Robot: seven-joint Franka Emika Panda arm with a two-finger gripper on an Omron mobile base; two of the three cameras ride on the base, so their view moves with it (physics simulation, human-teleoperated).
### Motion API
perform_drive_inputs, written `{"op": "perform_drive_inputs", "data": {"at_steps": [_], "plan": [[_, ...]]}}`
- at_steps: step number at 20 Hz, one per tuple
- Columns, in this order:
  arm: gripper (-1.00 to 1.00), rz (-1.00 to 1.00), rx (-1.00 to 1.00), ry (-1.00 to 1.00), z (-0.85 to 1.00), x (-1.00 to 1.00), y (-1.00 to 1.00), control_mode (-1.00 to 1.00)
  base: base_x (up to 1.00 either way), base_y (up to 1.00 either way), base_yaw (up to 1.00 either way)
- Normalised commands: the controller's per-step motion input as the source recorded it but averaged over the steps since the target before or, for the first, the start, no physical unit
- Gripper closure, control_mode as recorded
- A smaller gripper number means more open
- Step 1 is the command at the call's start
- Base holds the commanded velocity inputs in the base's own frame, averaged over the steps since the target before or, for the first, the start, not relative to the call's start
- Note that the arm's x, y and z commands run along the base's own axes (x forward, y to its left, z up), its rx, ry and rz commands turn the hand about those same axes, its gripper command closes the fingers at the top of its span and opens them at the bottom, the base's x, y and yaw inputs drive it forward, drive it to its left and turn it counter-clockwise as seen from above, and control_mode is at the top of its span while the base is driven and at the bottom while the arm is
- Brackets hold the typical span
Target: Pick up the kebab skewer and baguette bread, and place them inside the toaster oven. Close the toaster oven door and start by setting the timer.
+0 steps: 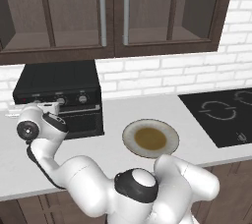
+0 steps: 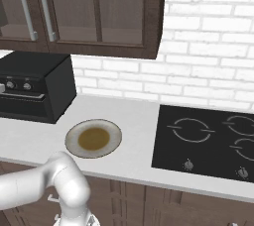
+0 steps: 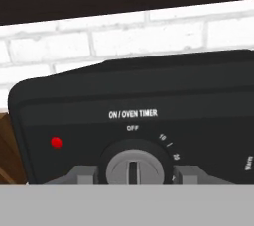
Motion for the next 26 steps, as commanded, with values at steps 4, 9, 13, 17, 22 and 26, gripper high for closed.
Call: {"op": "perform_drive_inputs", "data": {"at_steps": [4, 9, 13, 17, 22, 26], "plan": [[1.00, 0.00, 0.00, 0.00, 0.00, 0.00, 0.00, -1.00, 0.00, 0.00, 0.00], [1.00, -0.05, 0.00, 0.00, 0.00, -0.01, 0.00, -1.00, 0.00, 0.00, 0.00], [1.00, -0.06, 0.00, 0.00, 0.00, 0.00, 0.00, -1.00, 0.00, 0.00, 0.00], [1.00, -0.04, 0.00, 0.00, 0.00, 0.00, 0.00, -1.00, 0.00, 0.00, 0.00], [1.00, -0.02, 0.00, 0.00, 0.00, 0.00, 0.00, -1.00, 0.00, 0.00, 0.00], [1.00, -0.01, 0.00, 0.00, 0.00, 0.00, 0.00, -1.00, 0.00, 0.00, 0.00]]}}
